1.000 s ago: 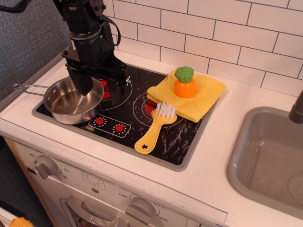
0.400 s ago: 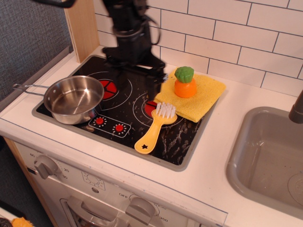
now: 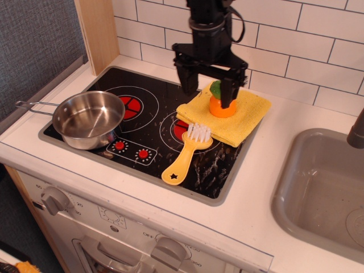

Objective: Pick up the orange bottle and place it in the silver pot.

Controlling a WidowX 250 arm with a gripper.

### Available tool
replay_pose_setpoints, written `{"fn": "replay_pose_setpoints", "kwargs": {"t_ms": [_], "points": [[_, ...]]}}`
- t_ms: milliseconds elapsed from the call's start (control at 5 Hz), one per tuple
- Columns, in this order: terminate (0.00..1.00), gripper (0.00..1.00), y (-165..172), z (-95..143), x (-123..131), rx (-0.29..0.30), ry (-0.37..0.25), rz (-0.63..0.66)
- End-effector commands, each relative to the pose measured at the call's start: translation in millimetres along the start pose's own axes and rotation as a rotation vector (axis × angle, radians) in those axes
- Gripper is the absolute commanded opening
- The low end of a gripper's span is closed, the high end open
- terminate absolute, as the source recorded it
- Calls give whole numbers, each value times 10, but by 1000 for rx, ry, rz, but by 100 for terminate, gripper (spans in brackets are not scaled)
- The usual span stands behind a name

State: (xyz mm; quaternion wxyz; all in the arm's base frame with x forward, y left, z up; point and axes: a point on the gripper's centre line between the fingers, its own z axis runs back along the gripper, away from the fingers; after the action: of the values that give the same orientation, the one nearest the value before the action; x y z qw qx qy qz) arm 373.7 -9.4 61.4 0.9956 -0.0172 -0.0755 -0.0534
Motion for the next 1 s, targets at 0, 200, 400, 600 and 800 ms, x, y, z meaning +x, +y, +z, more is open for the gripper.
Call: {"fn": "replay_pose_setpoints", "kwargs": {"t_ms": [0,200,400,600,800], "points": [[0,100,-105,-74,237,17,-19,-19],[0,0,-78,-180,211,16,-5,-16],[0,0,-82,-137,210,9,-10,-24],[0,0,-69,167,220,-27,-64,-20],[0,0,56,544,96,-45,-138,5]]}}
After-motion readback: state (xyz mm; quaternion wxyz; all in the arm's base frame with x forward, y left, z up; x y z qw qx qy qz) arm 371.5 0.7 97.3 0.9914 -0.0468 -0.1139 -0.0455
